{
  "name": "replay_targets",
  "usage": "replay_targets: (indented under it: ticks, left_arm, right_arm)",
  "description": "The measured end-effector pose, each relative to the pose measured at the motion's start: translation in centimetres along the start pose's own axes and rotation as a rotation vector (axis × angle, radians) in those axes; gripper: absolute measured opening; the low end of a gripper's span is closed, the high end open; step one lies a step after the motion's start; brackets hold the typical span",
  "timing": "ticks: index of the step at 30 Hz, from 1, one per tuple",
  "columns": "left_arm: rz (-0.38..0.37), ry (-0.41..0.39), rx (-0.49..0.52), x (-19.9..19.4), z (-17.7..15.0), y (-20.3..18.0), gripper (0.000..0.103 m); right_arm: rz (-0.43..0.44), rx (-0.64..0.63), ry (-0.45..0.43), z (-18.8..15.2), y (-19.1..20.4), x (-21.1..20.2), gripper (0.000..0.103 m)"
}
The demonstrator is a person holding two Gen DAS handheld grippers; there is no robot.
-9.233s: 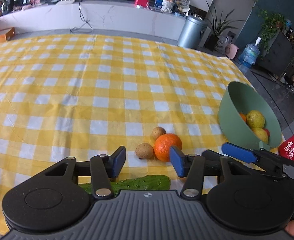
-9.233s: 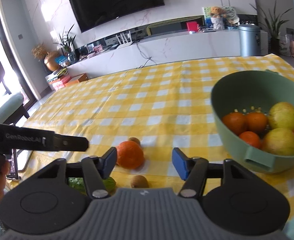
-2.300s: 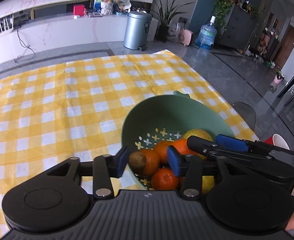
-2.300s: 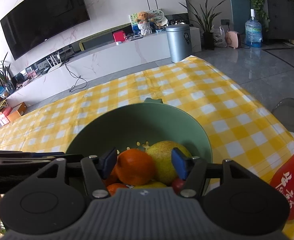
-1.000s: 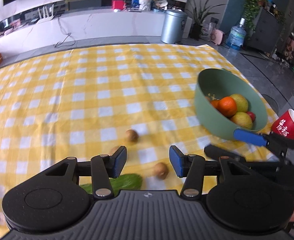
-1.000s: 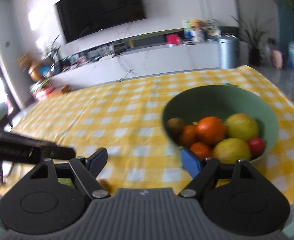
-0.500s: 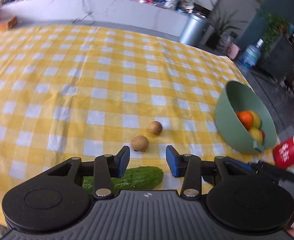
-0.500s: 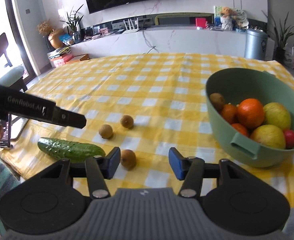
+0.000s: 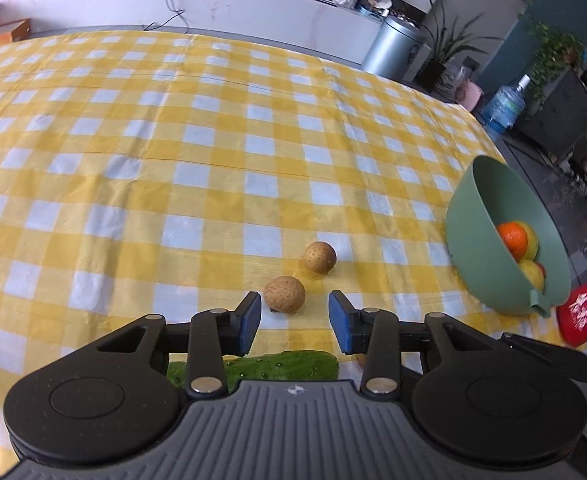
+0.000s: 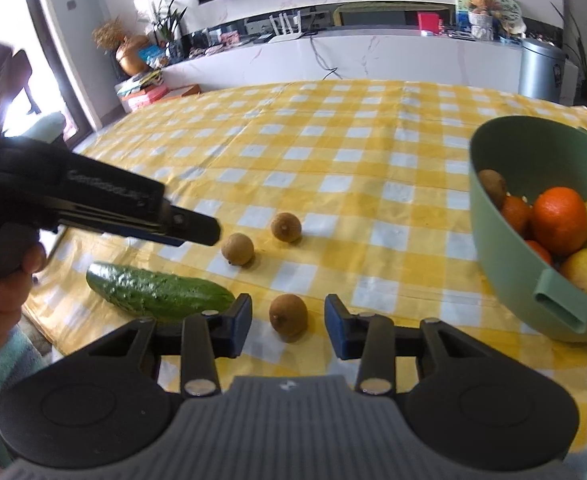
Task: Organize fruits
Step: 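Move both open tools back toward the remaining kiwis and cucumber, then grasp a brown kiwi with the left tool while the right tool grasps another kiwi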
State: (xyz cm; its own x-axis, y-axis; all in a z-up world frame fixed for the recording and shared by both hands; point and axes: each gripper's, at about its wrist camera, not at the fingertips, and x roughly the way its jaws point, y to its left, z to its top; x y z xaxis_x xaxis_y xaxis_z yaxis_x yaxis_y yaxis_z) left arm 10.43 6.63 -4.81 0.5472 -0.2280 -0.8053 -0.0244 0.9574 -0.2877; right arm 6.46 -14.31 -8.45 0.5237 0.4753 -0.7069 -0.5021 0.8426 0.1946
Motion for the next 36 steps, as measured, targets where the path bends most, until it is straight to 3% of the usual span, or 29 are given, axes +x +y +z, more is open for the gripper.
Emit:
replay_targets:
  ticks: [6,19,27,36]
  left_arm:
    - [0.017,-0.002,0.051,1.1,-0.4,-0.3,0.046]
    - [0.048,-0.015,0.148,2.8,-0.8,-1.1,0.046]
    - [0.054,-0.013,0.141,3.2,-0.8,-0.7,0.032]
    - [0.054,-0.019,0.126,3.0,-0.9,-0.4,0.031]
  right_arm:
    - [-0.019,-0.071,0.032,0.0,0.9,0.9,0.033]
    - [-0.029,-0.077,0.067,0.1,0.9,2.2,0.026]
    - [-0.026,-0.053,0.070,0.1,0.5,2.5,0.020]
    - [-0.029,-0.056,0.064,0.0,0.6,2.4,0.020]
